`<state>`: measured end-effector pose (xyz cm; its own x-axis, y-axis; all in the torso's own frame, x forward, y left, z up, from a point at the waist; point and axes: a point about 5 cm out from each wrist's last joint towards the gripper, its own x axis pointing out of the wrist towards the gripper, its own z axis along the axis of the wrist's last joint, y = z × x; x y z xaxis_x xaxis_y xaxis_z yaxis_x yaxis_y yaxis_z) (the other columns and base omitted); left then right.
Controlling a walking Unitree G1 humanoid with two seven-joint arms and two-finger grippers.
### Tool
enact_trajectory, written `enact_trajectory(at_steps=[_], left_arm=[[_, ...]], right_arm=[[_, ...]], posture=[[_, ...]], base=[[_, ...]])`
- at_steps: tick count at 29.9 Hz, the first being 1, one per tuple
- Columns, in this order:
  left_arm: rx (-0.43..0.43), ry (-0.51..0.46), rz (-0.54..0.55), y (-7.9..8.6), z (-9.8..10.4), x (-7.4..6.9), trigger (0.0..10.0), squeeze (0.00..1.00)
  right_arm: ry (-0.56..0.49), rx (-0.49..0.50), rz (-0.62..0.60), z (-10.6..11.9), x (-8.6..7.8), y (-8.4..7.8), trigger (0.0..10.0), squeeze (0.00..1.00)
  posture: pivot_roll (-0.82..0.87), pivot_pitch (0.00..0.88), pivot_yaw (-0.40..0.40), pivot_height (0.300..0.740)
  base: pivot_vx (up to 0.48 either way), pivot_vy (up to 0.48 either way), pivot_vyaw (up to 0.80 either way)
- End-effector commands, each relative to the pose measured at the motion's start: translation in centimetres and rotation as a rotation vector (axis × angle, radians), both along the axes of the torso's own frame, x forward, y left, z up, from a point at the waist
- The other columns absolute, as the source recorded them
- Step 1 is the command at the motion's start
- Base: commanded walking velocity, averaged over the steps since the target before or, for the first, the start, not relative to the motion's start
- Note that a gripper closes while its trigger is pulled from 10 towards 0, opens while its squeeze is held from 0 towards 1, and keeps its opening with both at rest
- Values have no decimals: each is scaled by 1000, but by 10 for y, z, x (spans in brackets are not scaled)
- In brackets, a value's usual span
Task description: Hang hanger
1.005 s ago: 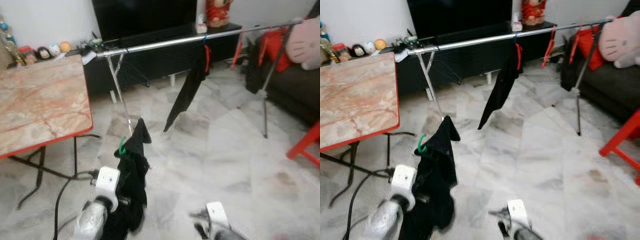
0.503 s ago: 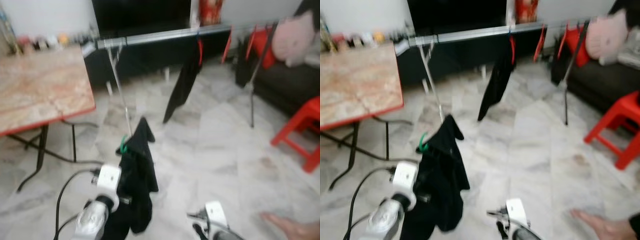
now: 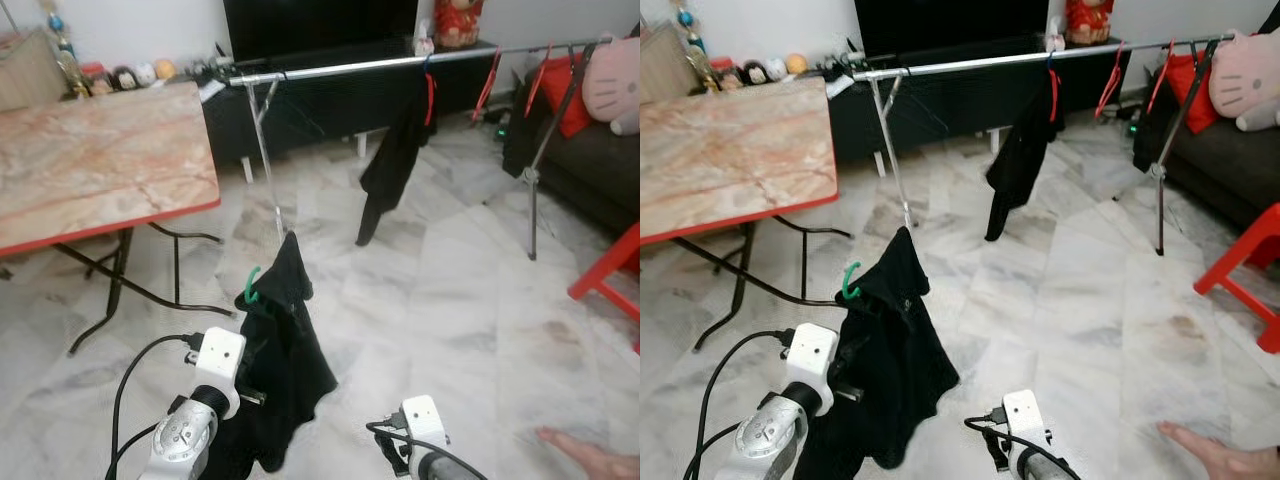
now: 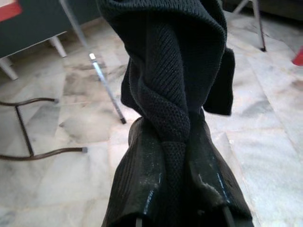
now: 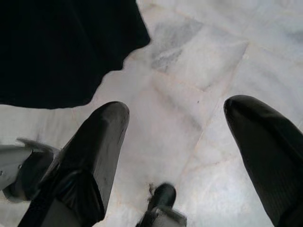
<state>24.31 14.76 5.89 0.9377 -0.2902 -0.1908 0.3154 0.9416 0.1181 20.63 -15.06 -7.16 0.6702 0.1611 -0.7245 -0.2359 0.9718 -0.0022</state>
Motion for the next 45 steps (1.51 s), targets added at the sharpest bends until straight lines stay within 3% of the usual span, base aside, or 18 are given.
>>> enact_trajectory(at_steps=[1, 7, 8, 9, 11, 14, 16, 28, 29, 30, 31, 35, 45], left_arm=[[18, -54, -23, -1, 15, 3, 10000, 0], [5, -63, -89, -7, 27, -1, 10000, 0], [5, -64, -100, -8, 28, 0, 10000, 0], [5, -66, -114, -9, 30, -1, 10000, 0], [7, -65, -138, -11, 32, -1, 10000, 0], [13, -58, -161, -12, 33, -3, 10000, 0], [14, -53, -170, -13, 34, -4, 10000, 0], [16, -42, -176, -13, 35, -4, 10000, 0], [20, -43, -222, -17, 41, -3, 10000, 0], [20, -43, -222, -17, 41, -3, 10000, 0], [24, -44, -264, -20, 46, -3, 10000, 0], [18, -52, -302, -23, 53, -3, 10000, 0], [-5, -51, -376, -34, 64, -5, 10000, 0]], right_arm=[[-45, -18, 50, 4, 6, 2, 10000, 0], [-102, -62, 152, 8, 9, 6, 10000, 0], [-150, -65, 172, 16, 19, 3, 10000, 0], [-325, -114, 236, 42, 47, -8, 10000, 0], [-522, -158, 317, 76, 74, -21, 10000, 0], [-600, 7, 334, 100, 86, -17, 10000, 0], [-662, 32, 380, 112, 87, -17, 10000, 0], [-681, 58, 414, 119, 84, -17, 10000, 0], [-585, 140, 574, 112, 72, -6, 10000, 0], [-585, 140, 574, 112, 72, -6, 10000, 0], [-513, 192, 682, 105, 63, 0, 10000, 0], [-467, 202, 753, 101, 58, 1, 10000, 0], [-497, 121, 717, 109, 69, -7, 10000, 0]], posture=[[-53, 0, 40, 732], [-56, 0, 43, 732], [-56, 0, 43, 732], [-57, 0, 46, 732], [-62, 0, 48, 732], [-64, 0, 51, 732], [-65, 0, 52, 732], [-68, 0, 53, 732], [-68, 0, 43, 732], [-68, 0, 43, 732], [-67, 0, 40, 732], [-64, 0, 36, 732], [-62, 0, 31, 732]], base=[[0, 0, 0], [0, 0, 0], [0, 0, 0], [0, 0, 0], [0, 0, 0], [0, 0, 0], [0, 0, 0], [0, 0, 0], [0, 0, 0], [0, 0, 0], [0, 0, 0], [0, 0, 0], [0, 0, 0]])
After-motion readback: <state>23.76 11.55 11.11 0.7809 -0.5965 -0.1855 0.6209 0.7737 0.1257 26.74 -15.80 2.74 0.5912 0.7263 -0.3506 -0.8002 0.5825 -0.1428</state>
